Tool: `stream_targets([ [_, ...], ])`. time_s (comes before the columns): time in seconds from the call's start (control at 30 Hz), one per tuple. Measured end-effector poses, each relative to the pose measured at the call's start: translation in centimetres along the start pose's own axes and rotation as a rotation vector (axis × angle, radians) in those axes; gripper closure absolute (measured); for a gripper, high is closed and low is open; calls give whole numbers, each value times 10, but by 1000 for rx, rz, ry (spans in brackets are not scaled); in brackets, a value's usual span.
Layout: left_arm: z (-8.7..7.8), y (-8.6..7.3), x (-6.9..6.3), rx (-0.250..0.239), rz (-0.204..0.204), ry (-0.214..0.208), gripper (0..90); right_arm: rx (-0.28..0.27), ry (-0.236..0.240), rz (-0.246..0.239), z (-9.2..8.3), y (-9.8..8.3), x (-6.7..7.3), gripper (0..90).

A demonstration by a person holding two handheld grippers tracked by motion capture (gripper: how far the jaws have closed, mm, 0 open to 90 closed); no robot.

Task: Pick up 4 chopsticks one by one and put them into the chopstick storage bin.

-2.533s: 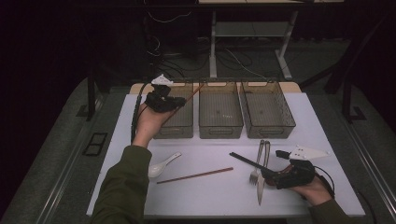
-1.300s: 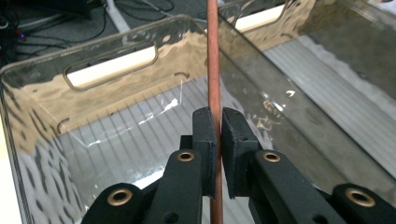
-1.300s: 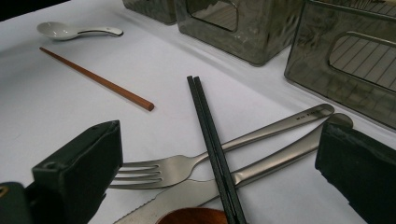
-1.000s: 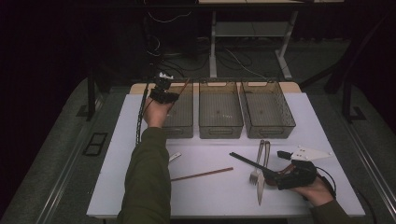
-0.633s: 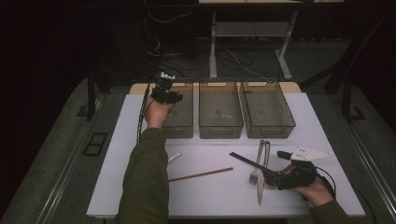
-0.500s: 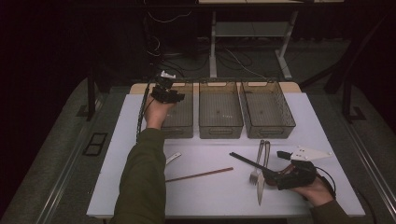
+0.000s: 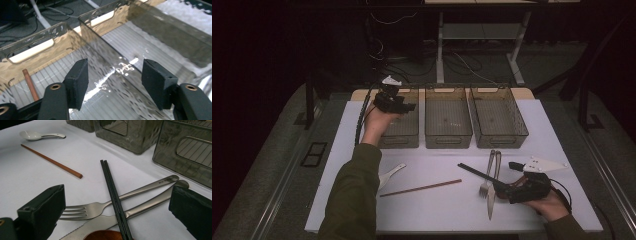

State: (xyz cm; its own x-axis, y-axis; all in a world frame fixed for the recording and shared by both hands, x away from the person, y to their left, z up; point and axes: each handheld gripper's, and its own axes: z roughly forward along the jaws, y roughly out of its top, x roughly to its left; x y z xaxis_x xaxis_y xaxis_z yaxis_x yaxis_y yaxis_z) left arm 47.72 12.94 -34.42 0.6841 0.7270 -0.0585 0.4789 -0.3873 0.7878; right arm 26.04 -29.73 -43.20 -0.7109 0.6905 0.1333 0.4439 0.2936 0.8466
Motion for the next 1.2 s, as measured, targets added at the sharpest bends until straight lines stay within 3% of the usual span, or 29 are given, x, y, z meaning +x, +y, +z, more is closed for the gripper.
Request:
stream_targets([
  [0.33, -23, -8, -22, -32, 44, -67, 303, 3, -3, 3, 0, 0, 0, 6],
  [0.5, -36, -13, -34, -29, 86, -93, 253, 10, -5, 4, 0, -1, -1, 5],
  [0.6, -44, -18, -43, -53, 93, -104, 237, 6, -6, 3, 0, -1, -1, 5],
  [0.83, -59, -38, -61, -90, 110, -134, 211, 3, -7, 5, -1, -1, -1, 6],
  [1.03, -67, -64, -77, -103, 138, -122, 177, 0, -4, -5, -1, 0, -1, 5],
  [1.2, -67, -81, -91, -103, 142, -162, 155, 2, -3, -1, -1, 0, 0, 5],
])
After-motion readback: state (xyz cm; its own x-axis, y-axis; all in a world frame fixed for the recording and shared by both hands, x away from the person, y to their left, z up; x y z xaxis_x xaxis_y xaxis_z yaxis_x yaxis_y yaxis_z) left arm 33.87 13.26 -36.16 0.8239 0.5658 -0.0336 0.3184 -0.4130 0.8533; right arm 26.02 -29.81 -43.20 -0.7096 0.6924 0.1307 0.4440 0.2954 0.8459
